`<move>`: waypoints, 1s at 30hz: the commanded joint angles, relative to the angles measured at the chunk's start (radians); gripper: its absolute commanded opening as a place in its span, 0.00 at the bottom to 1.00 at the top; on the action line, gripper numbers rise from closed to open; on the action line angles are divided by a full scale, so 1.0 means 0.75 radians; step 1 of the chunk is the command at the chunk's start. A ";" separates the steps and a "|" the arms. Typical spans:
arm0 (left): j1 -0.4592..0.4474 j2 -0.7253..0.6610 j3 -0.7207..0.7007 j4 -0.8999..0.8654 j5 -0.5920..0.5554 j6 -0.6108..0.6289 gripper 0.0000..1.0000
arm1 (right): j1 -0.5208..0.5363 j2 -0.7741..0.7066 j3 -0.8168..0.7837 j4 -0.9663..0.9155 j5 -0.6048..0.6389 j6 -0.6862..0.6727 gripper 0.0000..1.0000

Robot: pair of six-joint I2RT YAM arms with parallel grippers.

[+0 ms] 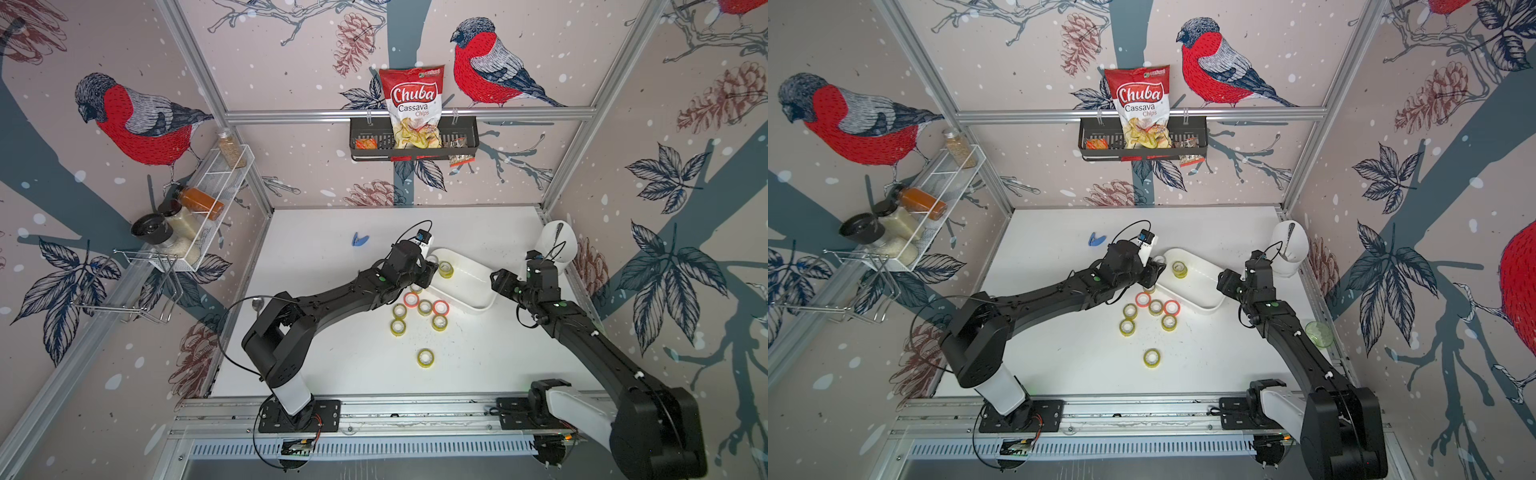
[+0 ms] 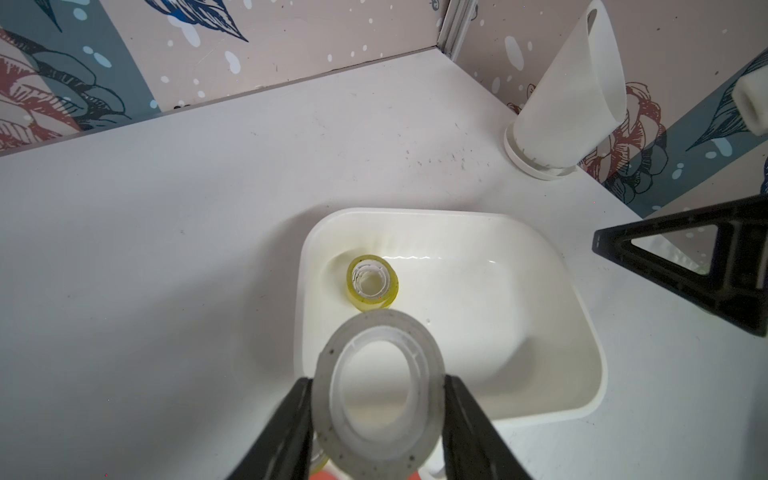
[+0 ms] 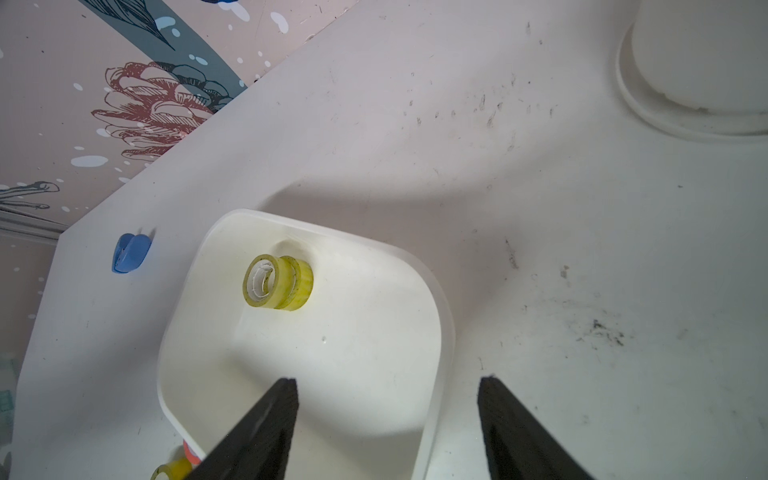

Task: Put the transparent tape into the storage box
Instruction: Place the tape in the storage box.

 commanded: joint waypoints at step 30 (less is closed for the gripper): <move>-0.115 0.660 0.584 -0.085 0.049 0.084 0.49 | -0.117 -0.058 -0.041 0.014 -0.043 0.057 0.73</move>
